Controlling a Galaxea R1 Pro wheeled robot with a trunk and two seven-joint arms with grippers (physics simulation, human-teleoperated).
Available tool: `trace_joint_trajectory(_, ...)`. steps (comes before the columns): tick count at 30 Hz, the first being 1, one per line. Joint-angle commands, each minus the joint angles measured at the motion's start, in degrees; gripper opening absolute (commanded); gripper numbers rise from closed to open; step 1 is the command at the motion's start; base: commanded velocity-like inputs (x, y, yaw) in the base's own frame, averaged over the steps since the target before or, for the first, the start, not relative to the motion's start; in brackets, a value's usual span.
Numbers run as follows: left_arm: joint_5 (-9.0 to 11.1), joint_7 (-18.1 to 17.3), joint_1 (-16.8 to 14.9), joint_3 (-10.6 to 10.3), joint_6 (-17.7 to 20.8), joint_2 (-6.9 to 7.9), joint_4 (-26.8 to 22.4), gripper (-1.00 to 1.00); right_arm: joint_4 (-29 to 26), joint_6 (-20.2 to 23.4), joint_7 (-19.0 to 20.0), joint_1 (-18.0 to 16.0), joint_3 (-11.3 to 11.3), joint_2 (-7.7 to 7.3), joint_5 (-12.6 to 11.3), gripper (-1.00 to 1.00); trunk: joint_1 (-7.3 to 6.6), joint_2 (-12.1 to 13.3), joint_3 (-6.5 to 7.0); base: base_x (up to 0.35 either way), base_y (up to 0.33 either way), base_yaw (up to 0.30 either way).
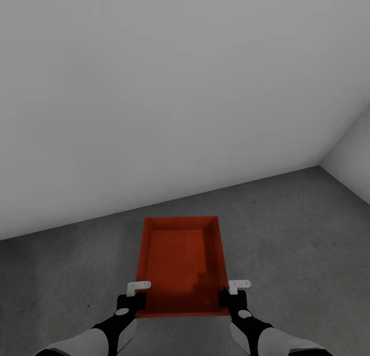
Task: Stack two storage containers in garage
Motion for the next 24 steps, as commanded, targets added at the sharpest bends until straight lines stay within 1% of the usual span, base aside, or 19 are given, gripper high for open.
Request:
trace_joint_trajectory(1,0.2,0.9,0.0,-0.3,-1.6,-0.02,-0.1,-1.00,0.3,-0.4,-0.4,0.0,-2.8,1.48,-2.1,-1.00,0.23,-0.4,-0.22,0.000,0.000,0.000)
trace_joint_trajectory(23,0.1,0.9,-0.1,-0.3,-1.6,-0.02,-0.1,-1.00,0.3,-0.1,-0.4,0.0,-2.8,1.39,-2.2,-1.00,5.06,-9.3,-4.17,0.000,0.000,0.000)
trace_joint_trajectory(24,0.1,0.9,-0.1,-0.3,-1.6,-0.02,-0.1,-1.00,0.3,-0.1,-0.4,0.0,-2.8,1.39,-2.2,-1.00,5.06,-9.3,-4.17,0.000,0.000,0.000)
